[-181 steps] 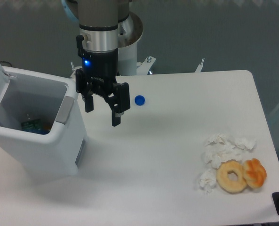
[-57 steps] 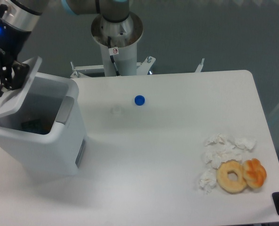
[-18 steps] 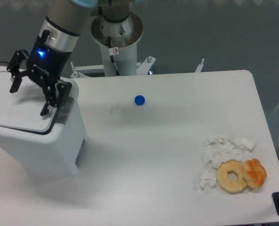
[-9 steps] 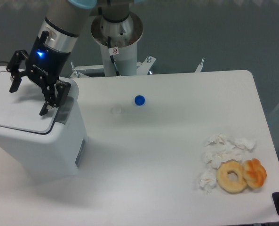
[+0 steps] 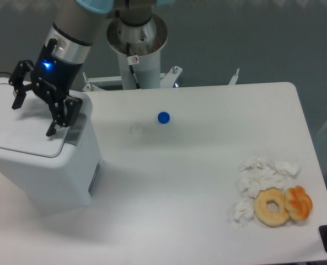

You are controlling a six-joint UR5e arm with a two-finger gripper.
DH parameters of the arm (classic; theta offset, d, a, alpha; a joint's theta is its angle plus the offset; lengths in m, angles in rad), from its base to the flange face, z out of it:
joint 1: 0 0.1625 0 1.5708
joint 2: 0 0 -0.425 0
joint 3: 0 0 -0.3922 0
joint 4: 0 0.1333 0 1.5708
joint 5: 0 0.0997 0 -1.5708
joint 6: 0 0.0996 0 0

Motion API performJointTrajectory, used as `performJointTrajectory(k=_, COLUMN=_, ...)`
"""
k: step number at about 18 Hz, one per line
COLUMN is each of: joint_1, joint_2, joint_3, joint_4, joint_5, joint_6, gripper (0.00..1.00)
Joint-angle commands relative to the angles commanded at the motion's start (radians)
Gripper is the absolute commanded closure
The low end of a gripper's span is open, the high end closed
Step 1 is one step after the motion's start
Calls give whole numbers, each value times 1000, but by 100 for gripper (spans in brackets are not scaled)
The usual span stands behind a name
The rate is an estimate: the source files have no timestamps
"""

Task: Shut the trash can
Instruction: 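Press the lid down onto the trash can rim with the gripper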

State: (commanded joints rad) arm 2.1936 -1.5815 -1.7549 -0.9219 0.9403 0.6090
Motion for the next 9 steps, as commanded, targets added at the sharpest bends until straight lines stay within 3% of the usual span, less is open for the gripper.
performJointTrajectory(k=9, joint_1=0, joint_2=-6, joint_3=2, joint_4=0, joint_5=0, joint_6=2, gripper=0)
